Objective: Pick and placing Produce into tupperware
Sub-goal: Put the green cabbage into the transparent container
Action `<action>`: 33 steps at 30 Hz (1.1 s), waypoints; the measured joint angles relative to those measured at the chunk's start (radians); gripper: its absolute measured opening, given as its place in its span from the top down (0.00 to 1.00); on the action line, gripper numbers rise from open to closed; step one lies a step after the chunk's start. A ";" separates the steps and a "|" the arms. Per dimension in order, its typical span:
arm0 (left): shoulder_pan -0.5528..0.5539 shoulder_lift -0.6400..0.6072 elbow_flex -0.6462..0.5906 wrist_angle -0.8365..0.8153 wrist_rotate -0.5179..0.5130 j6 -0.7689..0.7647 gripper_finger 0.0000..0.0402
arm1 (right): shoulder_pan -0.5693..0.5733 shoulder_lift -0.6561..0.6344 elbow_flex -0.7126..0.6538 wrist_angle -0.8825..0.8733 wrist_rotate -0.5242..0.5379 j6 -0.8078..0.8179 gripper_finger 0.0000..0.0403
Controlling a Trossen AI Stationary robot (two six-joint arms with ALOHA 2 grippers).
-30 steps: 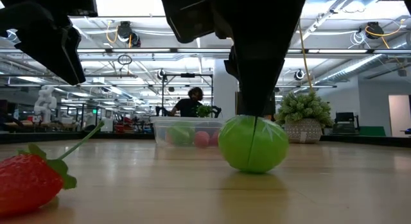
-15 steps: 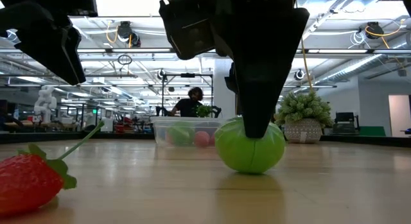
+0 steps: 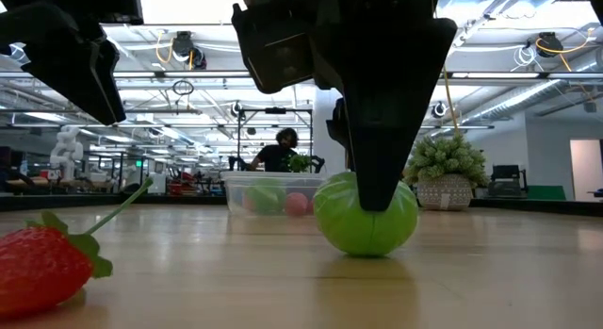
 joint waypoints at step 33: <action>0.000 0.000 0.000 0.001 0.000 -0.001 0.43 | -0.005 -0.068 -0.002 0.008 0.064 -0.007 0.47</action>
